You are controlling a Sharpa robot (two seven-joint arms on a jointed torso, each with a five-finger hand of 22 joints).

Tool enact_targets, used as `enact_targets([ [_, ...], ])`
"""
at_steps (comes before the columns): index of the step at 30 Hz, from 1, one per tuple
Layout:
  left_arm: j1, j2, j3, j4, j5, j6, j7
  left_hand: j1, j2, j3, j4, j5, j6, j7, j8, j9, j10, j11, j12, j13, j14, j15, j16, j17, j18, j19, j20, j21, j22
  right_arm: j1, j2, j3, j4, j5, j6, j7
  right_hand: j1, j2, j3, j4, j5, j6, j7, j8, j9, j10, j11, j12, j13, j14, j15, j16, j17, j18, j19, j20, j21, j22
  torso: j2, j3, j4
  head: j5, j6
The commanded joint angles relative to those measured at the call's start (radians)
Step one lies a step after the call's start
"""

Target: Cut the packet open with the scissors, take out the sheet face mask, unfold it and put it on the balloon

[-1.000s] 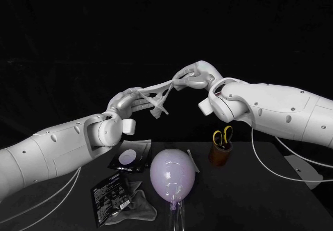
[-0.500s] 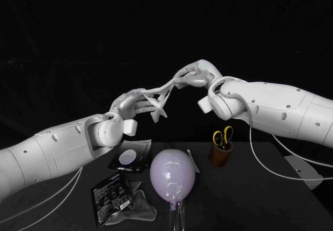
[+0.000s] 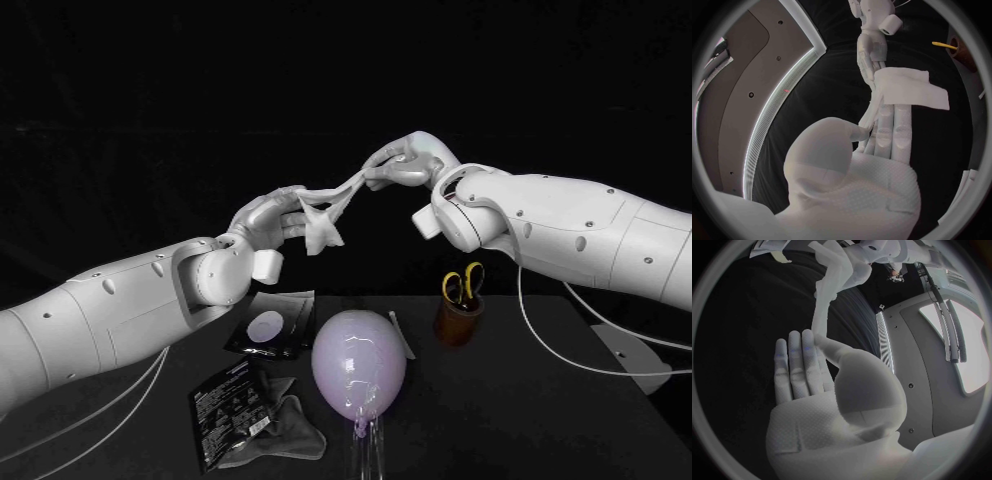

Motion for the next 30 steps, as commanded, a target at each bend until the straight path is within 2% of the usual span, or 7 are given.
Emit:
enact_targets([
  [1, 0.001, -0.004, 0.002, 0.005, 0.009, 0.052, -0.009, -0.01, 0.0, -0.005, 0.001, -0.001, 0.006, 0.104, 0.004, -0.003, 0.008, -0.002, 0.006, -0.002, 0.011, -0.001, 0.007, 0.01, 0.011, 0.012, -0.002, 0.006, 0.003, -0.004, 0.001, -0.001, -0.01, -0.047, 0.021, -0.025, 0.011, 0.001, 0.004, 0.0, 0.006, 0.006, 0.0, 0.003, 0.004, -0.001, -0.006, -0.006, 0.002, 0.002, 0.003, -0.007, 0.002, 0.01, -0.007, -0.001, 0.005, 0.002, 0.001, 0.0001, -0.0008, 0.002, 0.0],
  [9, 0.001, -0.016, 0.003, 0.01, 0.009, 0.059, -0.009, -0.01, -0.002, -0.006, 0.0, -0.001, 0.011, 0.099, 0.004, -0.011, 0.022, -0.008, 0.013, -0.004, 0.029, -0.008, 0.026, 0.033, 0.01, 0.03, -0.01, 0.019, 0.009, -0.017, 0.004, -0.006, -0.035, -0.127, 0.022, -0.044, 0.011, 0.001, 0.004, 0.0, 0.006, 0.006, 0.0, 0.003, 0.004, -0.001, -0.006, -0.006, 0.002, 0.002, 0.003, -0.007, 0.002, 0.01, -0.007, -0.001, 0.005, 0.002, 0.001, 0.0006, -0.0007, 0.007, -0.001],
  [17, 0.001, -0.023, 0.004, 0.013, 0.008, 0.077, -0.012, -0.009, -0.005, -0.012, -0.001, -0.002, 0.019, 0.088, 0.002, -0.025, 0.051, -0.019, 0.029, -0.006, 0.06, -0.021, 0.068, 0.073, 0.009, 0.064, -0.024, 0.05, 0.025, -0.022, 0.013, -0.007, -0.057, -0.189, -0.013, -0.043, 0.011, 0.001, 0.004, 0.0, 0.006, 0.006, 0.0, 0.003, 0.004, -0.001, -0.006, -0.006, 0.002, 0.002, 0.003, -0.007, 0.002, 0.01, -0.008, -0.001, 0.006, 0.003, 0.001, 0.0006, -0.0009, 0.006, -0.002],
  [30, 0.002, -0.026, 0.004, 0.014, -0.017, 0.095, -0.022, 0.0, -0.013, -0.023, -0.009, -0.002, 0.043, 0.081, -0.01, -0.047, 0.066, -0.026, 0.038, -0.009, 0.073, -0.028, 0.112, 0.114, 0.007, 0.079, -0.035, 0.082, 0.045, -0.024, 0.024, -0.007, -0.067, -0.223, -0.082, -0.007, 0.012, 0.0, 0.003, -0.001, 0.006, 0.006, 0.0, 0.003, 0.004, 0.0, -0.006, -0.006, 0.002, 0.003, 0.002, -0.008, 0.002, 0.01, -0.008, -0.001, 0.006, 0.004, 0.0, 0.0014, -0.0007, 0.007, -0.004],
])
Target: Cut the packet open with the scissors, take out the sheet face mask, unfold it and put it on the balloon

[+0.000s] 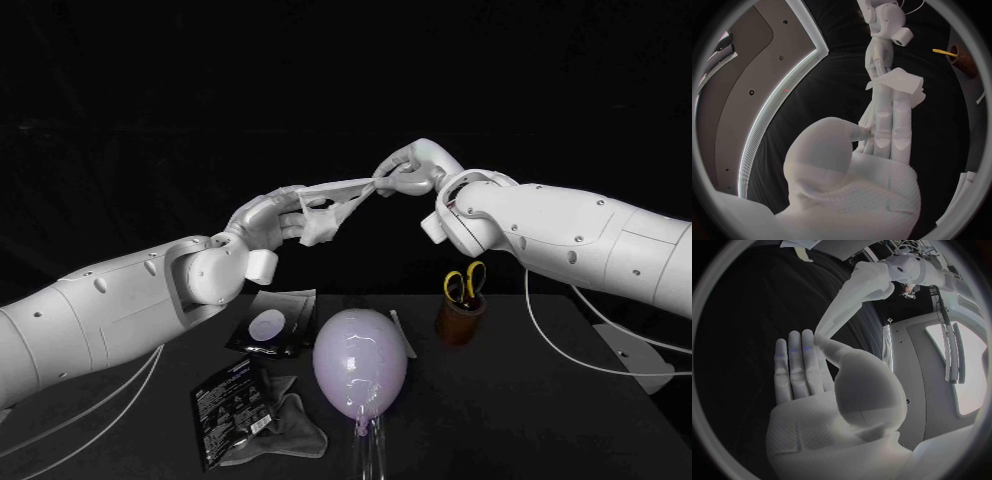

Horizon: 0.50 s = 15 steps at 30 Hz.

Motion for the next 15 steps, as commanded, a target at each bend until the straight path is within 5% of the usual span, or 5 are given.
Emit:
enact_targets([
  [1, 0.002, 0.0, 0.002, 0.002, -0.016, 0.029, 0.002, 0.005, -0.01, -0.01, 0.0, -0.006, 0.011, 0.08, -0.005, -0.004, 0.006, -0.002, 0.006, -0.001, 0.01, -0.001, 0.009, 0.007, 0.009, 0.011, -0.002, 0.008, 0.005, 0.001, 0.003, 0.001, -0.005, -0.044, -0.046, 0.028, 0.01, -0.002, 0.005, 0.0, 0.004, 0.008, 0.002, 0.004, 0.0, 0.0, -0.009, -0.006, 0.001, 0.003, 0.002, -0.004, 0.002, 0.012, -0.008, -0.001, 0.006, 0.002, 0.0, 0.0003, 0.0005, 0.001, -0.001],
  [7, 0.002, 0.0, 0.003, 0.001, -0.02, 0.031, 0.002, 0.012, -0.011, -0.018, -0.001, -0.006, 0.024, 0.077, -0.015, -0.016, 0.012, -0.005, 0.009, -0.003, 0.017, -0.005, 0.038, 0.03, 0.008, 0.015, -0.006, 0.029, 0.019, 0.011, 0.017, 0.003, -0.034, -0.118, -0.059, 0.048, 0.011, -0.002, 0.005, 0.0, 0.004, 0.008, 0.002, 0.004, 0.0, 0.001, -0.01, -0.006, 0.001, 0.003, 0.002, -0.004, 0.002, 0.012, -0.008, -0.001, 0.007, 0.003, 0.0, -0.0007, 0.0003, -0.003, -0.002],
  [15, 0.003, 0.0, 0.004, 0.0, -0.027, 0.029, 0.004, 0.02, -0.012, -0.029, -0.001, -0.006, 0.036, 0.074, -0.023, -0.03, 0.016, -0.009, 0.013, -0.004, 0.026, -0.009, 0.081, 0.06, -0.008, 0.029, -0.013, 0.157, 0.159, 0.02, 0.034, 0.004, -0.074, -0.19, -0.044, 0.068, 0.012, -0.003, 0.004, -0.002, 0.004, 0.009, 0.002, 0.004, 0.0, 0.001, -0.01, -0.006, 0.002, 0.004, 0.001, -0.005, 0.002, 0.012, -0.009, -0.001, 0.007, 0.004, 0.001, -0.0014, 0.0018, -0.004, -0.005],
])
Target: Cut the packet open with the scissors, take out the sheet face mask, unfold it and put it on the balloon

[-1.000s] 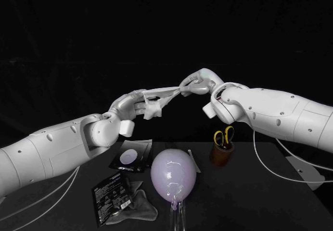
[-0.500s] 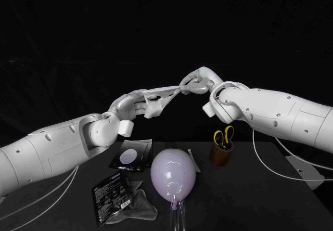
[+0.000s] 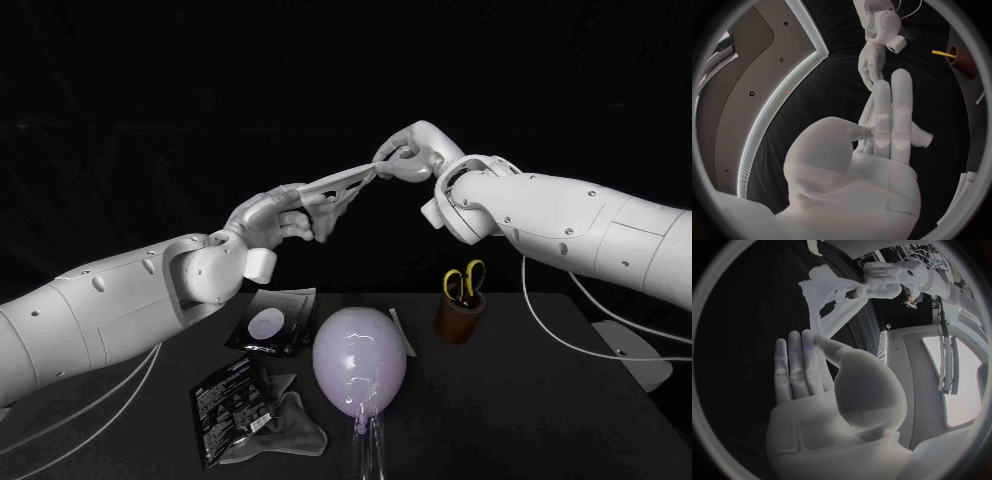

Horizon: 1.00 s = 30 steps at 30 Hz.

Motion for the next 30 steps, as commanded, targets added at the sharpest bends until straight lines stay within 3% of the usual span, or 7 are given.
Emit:
enact_targets([
  [1, 0.002, 0.0, 0.002, 0.0, -0.013, 0.015, 0.01, 0.011, -0.004, -0.008, 0.0, -0.003, 0.019, 0.078, -0.005, -0.001, 0.007, 0.0, 0.004, -0.002, 0.009, 0.0, 0.008, 0.004, -0.002, 0.012, -0.002, 0.014, 0.015, 0.002, 0.003, 0.001, -0.007, -0.082, -0.003, 0.032, 0.006, 0.0, 0.004, -0.001, 0.006, 0.006, -0.001, 0.004, 0.002, -0.003, -0.006, -0.006, 0.001, 0.004, 0.001, -0.005, 0.001, 0.018, -0.009, -0.001, 0.003, 0.001, 0.001, -0.0002, 0.0004, -0.002, 0.001],
  [7, 0.003, 0.002, 0.003, 0.002, -0.071, -0.095, 0.065, 0.029, -0.029, -0.016, -0.039, -0.004, 0.072, 0.076, -0.034, -0.031, 0.004, 0.002, 0.002, -0.005, -0.006, 0.002, 0.028, 0.021, -0.007, -0.003, -0.003, 0.05, 0.05, 0.004, -0.006, 0.001, 0.024, -0.096, 0.01, 0.037, 0.007, 0.0, 0.004, -0.002, 0.006, 0.006, -0.001, 0.004, 0.002, -0.003, -0.006, -0.006, 0.001, 0.004, 0.001, -0.005, 0.001, 0.018, -0.009, -0.001, 0.004, 0.002, 0.0, 0.0002, -0.0005, -0.002, 0.007],
  [10, 0.003, 0.006, 0.003, -0.002, -0.105, -0.161, 0.091, 0.052, -0.093, -0.037, -0.1, -0.001, 0.264, 0.077, -0.161, -0.132, 0.01, 0.015, -0.006, -0.011, -0.104, 0.03, 0.026, 0.034, 0.001, -0.104, 0.003, -0.054, -0.07, 0.005, -0.011, 0.002, 0.035, -0.092, 0.009, 0.037, 0.007, 0.0, 0.004, -0.002, 0.006, 0.006, -0.001, 0.004, 0.002, -0.003, -0.006, -0.006, 0.001, 0.004, 0.001, -0.005, 0.001, 0.018, -0.009, -0.001, 0.004, 0.002, 0.0, 0.0003, -0.0009, -0.002, 0.007],
  [13, 0.003, 0.008, 0.003, -0.005, -0.142, -0.211, 0.105, 0.06, -0.108, -0.053, -0.115, -0.004, 0.31, 0.074, -0.199, -0.158, 0.007, 0.019, -0.011, -0.012, -0.137, 0.027, 0.036, 0.042, -0.006, -0.135, 0.01, -0.055, -0.067, 0.005, -0.017, 0.002, 0.051, -0.079, 0.009, 0.036, 0.007, 0.0, 0.004, -0.002, 0.006, 0.006, -0.001, 0.004, 0.002, -0.003, -0.006, -0.006, 0.001, 0.004, 0.001, -0.005, 0.001, 0.018, -0.009, -0.001, 0.004, 0.002, 0.0, 0.0006, -0.0006, -0.001, 0.011],
  [17, 0.003, 0.009, 0.003, -0.009, -0.211, -0.271, 0.111, 0.093, -0.119, -0.131, -0.162, -0.007, 0.461, 0.074, -0.368, -0.252, 0.026, 0.026, -0.024, -0.013, -0.342, 0.053, 0.151, 0.108, -0.024, -0.284, 0.016, -0.011, -0.012, 0.006, -0.034, 0.005, 0.082, -0.051, 0.008, 0.033, 0.007, 0.0, 0.004, -0.002, 0.006, 0.006, -0.001, 0.004, 0.002, -0.003, -0.006, -0.006, 0.001, 0.004, 0.001, -0.006, 0.002, 0.018, -0.01, -0.001, 0.004, 0.003, 0.002, 0.0012, 0.0006, -0.003, 0.012],
  [25, 0.003, 0.008, 0.003, -0.019, -0.327, -0.344, 0.118, 0.114, -0.117, -0.198, -0.196, -0.01, 0.56, 0.075, -0.479, -0.29, 0.02, 0.068, -0.06, -0.014, -0.833, 0.126, 0.318, 0.241, -0.103, -0.64, 0.026, 0.114, 0.142, 0.011, -0.075, 0.007, 0.153, 0.005, 0.008, 0.025, 0.007, 0.0, 0.004, -0.002, 0.006, 0.006, -0.001, 0.004, 0.002, -0.003, -0.006, -0.006, 0.001, 0.004, 0.001, -0.006, 0.002, 0.018, -0.01, -0.001, 0.004, 0.003, 0.0, 0.0004, -0.0019, -0.004, 0.008],
  [30, 0.003, 0.01, 0.003, -0.029, -0.381, -0.376, 0.126, 0.12, -0.113, -0.226, -0.209, -0.003, 0.594, 0.067, -0.517, -0.293, -0.006, 0.074, -0.068, -0.013, -0.959, 0.143, 0.388, 0.26, -0.1, -0.767, 0.051, 0.201, 0.234, 0.013, -0.092, 0.009, 0.183, 0.039, 0.001, 0.027, 0.007, 0.0, 0.004, -0.002, 0.006, 0.006, -0.001, 0.004, 0.002, -0.003, -0.006, -0.006, 0.001, 0.004, 0.001, -0.006, 0.002, 0.018, -0.01, -0.001, 0.004, 0.003, 0.0, 0.0009, 0.0009, -0.008, 0.009],
])
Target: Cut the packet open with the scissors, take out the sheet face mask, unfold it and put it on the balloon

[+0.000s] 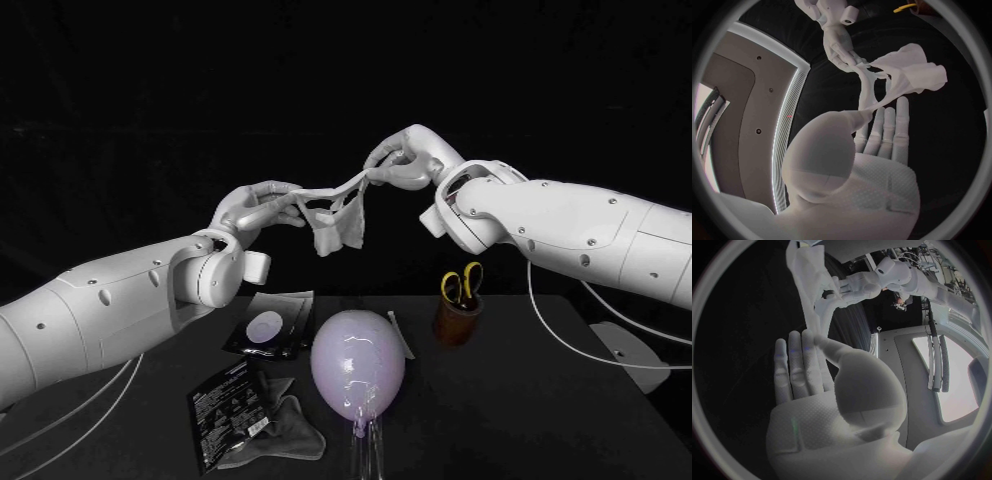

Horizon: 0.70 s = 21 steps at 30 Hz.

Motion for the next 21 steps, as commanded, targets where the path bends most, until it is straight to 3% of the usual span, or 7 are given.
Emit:
enact_targets([
  [1, 0.002, 0.003, 0.002, -0.005, -0.105, -0.069, 0.036, 0.003, -0.002, -0.011, -0.003, 0.001, 0.084, 0.07, -0.017, 0.0, -0.017, 0.006, -0.006, 0.001, -0.064, 0.012, 0.021, 0.002, -0.008, -0.069, 0.013, 0.028, 0.036, 0.002, -0.012, 0.002, 0.022, 0.058, -0.003, 0.008, 0.007, 0.0, 0.004, -0.002, 0.004, 0.006, 0.001, 0.004, 0.002, -0.001, -0.005, -0.006, 0.001, 0.004, 0.001, -0.006, 0.001, 0.02, -0.006, 0.003, 0.004, 0.002, 0.0, 0.0, 0.0015, -0.003, 0.0],
  [6, 0.002, 0.003, 0.002, -0.006, -0.151, -0.067, 0.04, 0.005, 0.0, -0.012, -0.003, 0.002, 0.1, 0.073, -0.046, 0.007, -0.026, 0.013, 0.009, 0.005, -0.195, 0.034, 0.033, -0.018, -0.008, -0.207, 0.044, 0.03, 0.072, 0.006, -0.041, 0.006, 0.071, 0.125, -0.01, 0.021, 0.007, 0.0, 0.004, -0.002, 0.004, 0.006, 0.001, 0.004, 0.002, 0.0, -0.005, -0.006, 0.001, 0.004, 0.001, -0.006, 0.001, 0.02, -0.006, 0.003, 0.004, 0.002, 0.0, -0.0006, 0.0004, -0.003, 0.001],
  [12, 0.001, 0.006, 0.002, -0.007, -0.161, -0.063, 0.052, 0.006, 0.001, -0.008, -0.002, 0.001, 0.102, 0.078, -0.059, 0.017, -0.071, 0.026, 0.006, 0.003, -0.264, 0.051, 0.026, -0.046, -0.006, -0.271, 0.068, -0.013, 0.058, 0.01, -0.062, 0.008, 0.123, 0.205, -0.01, 0.043, 0.008, 0.0, 0.004, -0.002, 0.004, 0.006, 0.001, 0.004, 0.002, 0.0, -0.005, -0.006, 0.001, 0.004, 0.001, -0.007, 0.002, 0.02, -0.006, 0.003, 0.005, 0.002, -0.001, 0.0004, -0.0004, -0.002, 0.002],
  [16, 0.001, 0.01, 0.001, -0.009, -0.112, -0.06, 0.066, 0.015, -0.003, 0.026, 0.001, 0.001, 0.089, 0.112, -0.062, 0.039, -0.149, 0.042, -0.01, -0.001, -0.407, 0.082, -0.097, -0.141, -0.006, -0.449, 0.153, -0.231, -0.067, 0.012, -0.065, 0.009, 0.143, 0.228, -0.009, 0.049, 0.008, 0.0, 0.004, -0.002, 0.004, 0.006, 0.001, 0.003, 0.002, -0.001, -0.004, -0.007, 0.001, 0.004, 0.001, -0.007, 0.002, 0.02, -0.007, 0.002, 0.005, 0.003, -0.001, 0.0002, 0.0001, -0.002, 0.004],
  [18, 0.001, 0.012, 0.001, -0.009, -0.078, -0.05, 0.072, 0.025, -0.002, 0.045, 0.003, 0.003, 0.06, 0.133, -0.049, 0.07, -0.218, 0.061, -0.024, 0.001, -0.42, 0.097, -0.198, -0.235, -0.007, -0.541, 0.163, -0.445, -0.233, 0.012, -0.066, 0.009, 0.15, 0.234, -0.009, 0.051, 0.008, 0.0, 0.004, -0.002, 0.004, 0.006, 0.001, 0.003, 0.002, -0.001, -0.004, -0.007, 0.001, 0.004, 0.001, -0.007, 0.002, 0.02, -0.007, 0.002, 0.005, 0.003, -0.001, 0.0001, -0.0001, -0.002, 0.005],
  [20, 0.001, 0.013, 0.001, -0.009, -0.048, -0.033, 0.075, 0.025, -0.001, 0.046, 0.003, 0.003, 0.06, 0.133, -0.049, 0.07, -0.219, 0.061, -0.024, 0.001, -0.419, 0.097, -0.198, -0.235, -0.007, -0.541, 0.163, -0.446, -0.234, 0.013, -0.066, 0.009, 0.156, 0.238, -0.009, 0.052, 0.008, 0.0, 0.004, -0.002, 0.004, 0.006, 0.001, 0.003, 0.002, -0.001, -0.004, -0.007, 0.001, 0.004, 0.001, -0.007, 0.002, 0.02, -0.007, 0.002, 0.005, 0.003, 0.0, -0.0003, 0.0001, -0.002, 0.006],
  [21, 0.001, 0.013, 0.001, -0.008, -0.031, -0.019, 0.075, 0.029, 0.009, 0.054, 0.007, 0.005, 0.045, 0.141, -0.05, 0.075, -0.216, 0.057, -0.019, 0.002, -0.341, 0.092, -0.187, -0.247, -0.012, -0.548, 0.158, -0.477, -0.262, 0.013, -0.066, 0.009, 0.159, 0.24, -0.009, 0.052, 0.008, 0.0, 0.004, -0.002, 0.004, 0.006, 0.001, 0.003, 0.002, -0.001, -0.004, -0.007, 0.001, 0.004, 0.001, -0.007, 0.002, 0.02, -0.007, 0.002, 0.005, 0.003, 0.0, -0.0001, -0.0004, -0.002, 0.006],
])
